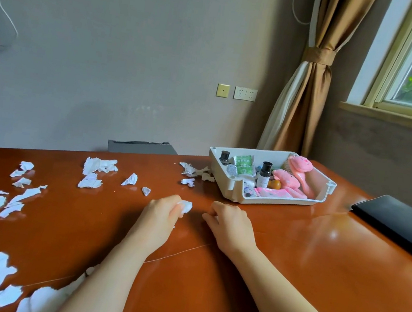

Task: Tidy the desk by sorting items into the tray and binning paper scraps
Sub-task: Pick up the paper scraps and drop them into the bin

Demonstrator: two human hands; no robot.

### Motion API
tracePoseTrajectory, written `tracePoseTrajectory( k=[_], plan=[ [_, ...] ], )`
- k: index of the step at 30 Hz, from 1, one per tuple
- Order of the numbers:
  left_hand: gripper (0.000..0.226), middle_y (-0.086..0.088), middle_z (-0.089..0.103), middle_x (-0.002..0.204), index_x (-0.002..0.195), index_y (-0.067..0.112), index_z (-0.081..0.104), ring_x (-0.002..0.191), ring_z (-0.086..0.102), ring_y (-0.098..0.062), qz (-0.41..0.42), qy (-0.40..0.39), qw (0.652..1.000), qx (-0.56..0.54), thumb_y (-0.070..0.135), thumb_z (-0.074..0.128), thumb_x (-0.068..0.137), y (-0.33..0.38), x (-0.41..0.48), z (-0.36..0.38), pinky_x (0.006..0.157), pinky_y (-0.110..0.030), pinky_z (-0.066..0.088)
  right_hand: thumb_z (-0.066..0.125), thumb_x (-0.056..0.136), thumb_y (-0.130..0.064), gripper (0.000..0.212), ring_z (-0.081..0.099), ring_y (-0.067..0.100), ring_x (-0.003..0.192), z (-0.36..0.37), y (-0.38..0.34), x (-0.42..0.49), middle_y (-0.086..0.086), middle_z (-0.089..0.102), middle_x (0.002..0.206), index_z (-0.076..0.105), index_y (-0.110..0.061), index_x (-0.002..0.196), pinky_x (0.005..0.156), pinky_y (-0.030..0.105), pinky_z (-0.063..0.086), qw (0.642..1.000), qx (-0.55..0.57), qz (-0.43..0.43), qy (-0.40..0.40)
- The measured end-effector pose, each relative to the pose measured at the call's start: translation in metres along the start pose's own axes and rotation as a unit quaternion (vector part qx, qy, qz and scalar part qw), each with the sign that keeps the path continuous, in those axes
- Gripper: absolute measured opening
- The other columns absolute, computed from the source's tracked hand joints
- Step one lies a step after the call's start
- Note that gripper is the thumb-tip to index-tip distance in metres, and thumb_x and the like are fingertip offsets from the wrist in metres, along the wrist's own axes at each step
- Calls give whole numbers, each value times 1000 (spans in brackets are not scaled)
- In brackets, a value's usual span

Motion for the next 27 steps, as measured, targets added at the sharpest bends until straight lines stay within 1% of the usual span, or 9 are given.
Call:
tracePoseTrajectory(
  k=[3, 9, 12, 15, 17, 20, 22, 24, 27],
  plan=[
    [29, 3, 50, 70, 77, 15, 51, 62, 50, -10, 22, 60, 996, -60, 26, 37, 100, -1, 2, -10, 52, -7, 34, 51, 94, -35, 22, 46, 20, 71, 0, 3, 0, 7, 66, 93, 48, -17, 82, 56, 26, 33, 1000, 8, 15, -4],
    [44, -4, 38, 52, 57, 11, 43, 49, 36, -13, 3, 78, 973, -219, 29, 46, 97, 5, 6, -10, 49, -27, 29, 50, 94, -36, 25, 55, 23, 74, 1, 16, 1, 5, 67, 89, 55, -15, 83, 63, 30, 43, 996, 69, 51, 11],
    [40, -4, 39, 50, 61, 8, 48, 45, 38, -13, -32, 52, 961, -271, 25, 45, 97, 15, 3, -1, 45, -23, 32, 49, 94, -37, 25, 63, 23, 78, -7, 26, -4, 4, 69, 84, 58, -17, 82, 72, 36, 53, 988, 132, 77, 23],
    [32, -6, 41, 53, 79, 0, 59, 45, 39, -13, -84, 25, 945, -315, 22, 45, 98, 22, 0, 9, 41, -20, 35, 48, 95, -34, 29, 64, 19, 74, -26, 38, -13, -3, 65, 69, 51, -24, 68, 69, 33, 49, 982, 165, 80, 33],
    [30, -5, 41, 54, 78, 4, 58, 45, 38, -12, -101, -11, 938, -330, 22, 45, 98, 34, -8, 18, 40, -18, 34, 50, 95, -31, 36, 61, 21, 73, -47, 48, -21, -8, 54, 62, 43, -27, 60, 65, 33, 45, 981, 172, 82, 47],
    [28, -3, 42, 57, 81, 10, 58, 44, 36, -10, -102, -98, 933, -331, 23, 41, 99, 67, -29, 38, 39, -18, 32, 51, 95, -26, 33, 61, 23, 74, -80, 60, -37, -3, 57, 67, 52, -15, 63, 63, 34, 45, 982, 166, 70, 64],
    [26, -3, 42, 59, 88, 13, 60, 44, 35, -9, -90, -140, 933, -319, 24, 39, 100, 90, -44, 49, 39, -18, 32, 51, 95, -24, 30, 62, 16, 73, -97, 68, -54, -6, 58, 68, 56, -9, 69, 60, 27, 43, 983, 157, 65, 63],
    [28, -2, 41, 59, 87, 14, 59, 43, 33, -8, -72, -163, 930, -321, 25, 37, 101, 113, -57, 57, 38, -18, 31, 51, 95, -22, 34, 62, 13, 73, -113, 77, -73, -14, 53, 64, 49, -20, 61, 55, 16, 37, 986, 142, 67, 64],
    [29, -1, 39, 58, 83, 15, 56, 42, 32, -7, -50, -187, 922, -335, 25, 36, 101, 145, -76, 69, 37, -18, 29, 53, 94, -23, 38, 61, 6, 65, -140, 94, -104, -11, 55, 66, 43, -25, 58, 48, 11, 32, 988, 112, 82, 71]
  ],
)
Point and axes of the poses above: each hand's wrist, its own x-axis towards the middle knuckle, its own z-axis out of the palm, y = z × x, the point moved 10 cm from there along x, towards the middle knuckle
